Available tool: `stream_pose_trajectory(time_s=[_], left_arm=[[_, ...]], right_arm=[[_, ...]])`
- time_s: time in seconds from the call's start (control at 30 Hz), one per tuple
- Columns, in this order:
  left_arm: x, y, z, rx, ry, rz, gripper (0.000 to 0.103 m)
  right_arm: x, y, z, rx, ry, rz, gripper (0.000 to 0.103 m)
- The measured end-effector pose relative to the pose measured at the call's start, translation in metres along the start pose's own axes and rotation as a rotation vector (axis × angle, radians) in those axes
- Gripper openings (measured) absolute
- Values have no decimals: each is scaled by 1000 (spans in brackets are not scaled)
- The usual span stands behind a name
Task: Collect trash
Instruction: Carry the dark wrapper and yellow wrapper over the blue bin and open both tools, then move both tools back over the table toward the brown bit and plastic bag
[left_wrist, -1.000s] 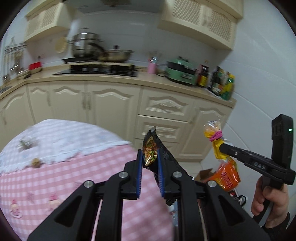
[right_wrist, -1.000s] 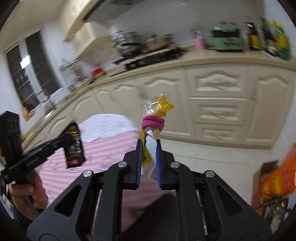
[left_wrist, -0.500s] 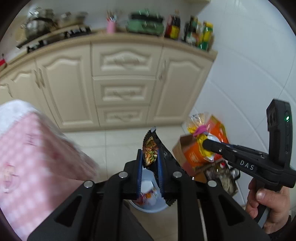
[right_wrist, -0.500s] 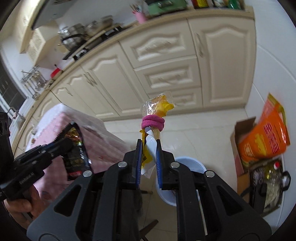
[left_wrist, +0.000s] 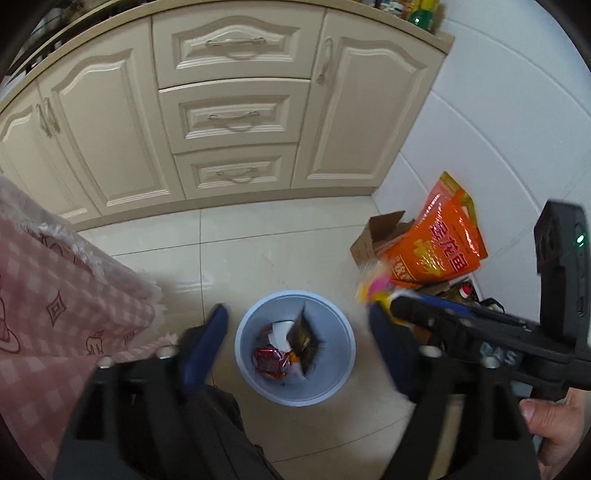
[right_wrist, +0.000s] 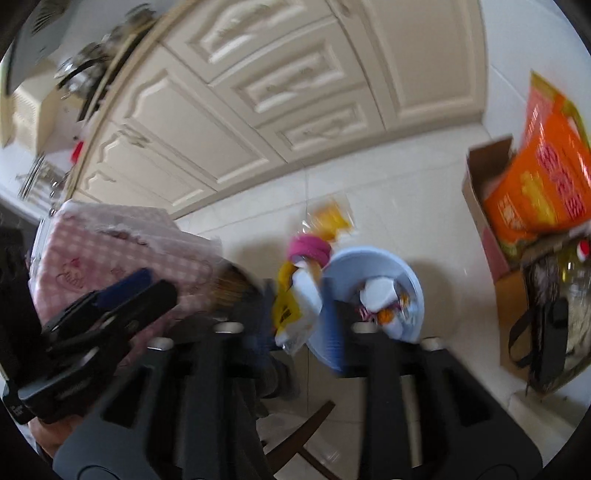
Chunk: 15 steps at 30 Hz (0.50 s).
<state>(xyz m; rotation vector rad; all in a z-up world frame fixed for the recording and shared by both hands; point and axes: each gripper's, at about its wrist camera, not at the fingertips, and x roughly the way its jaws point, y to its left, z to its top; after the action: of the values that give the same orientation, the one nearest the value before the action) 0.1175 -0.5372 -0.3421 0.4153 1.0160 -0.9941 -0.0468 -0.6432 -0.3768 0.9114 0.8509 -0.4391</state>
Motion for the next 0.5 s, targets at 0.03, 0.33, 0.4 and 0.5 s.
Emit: stream_pose_trajectory(time_s=[0.03, 0.33, 0.4, 0.5], left_arm=[[0, 2, 0, 1, 9, 14, 83], [-17, 4, 0, -5, -5, 68, 92], [-23, 2, 0, -1, -15, 70, 93], [-33, 2, 0, -1, -28, 61, 93]], right_arm=[[-2, -3, -1, 8, -9, -4, 87], [-14, -7, 0, 25, -45, -81, 97], [-17, -6, 2, 23, -52, -79, 97], [-21, -2, 3, 16, -61, -77, 97]])
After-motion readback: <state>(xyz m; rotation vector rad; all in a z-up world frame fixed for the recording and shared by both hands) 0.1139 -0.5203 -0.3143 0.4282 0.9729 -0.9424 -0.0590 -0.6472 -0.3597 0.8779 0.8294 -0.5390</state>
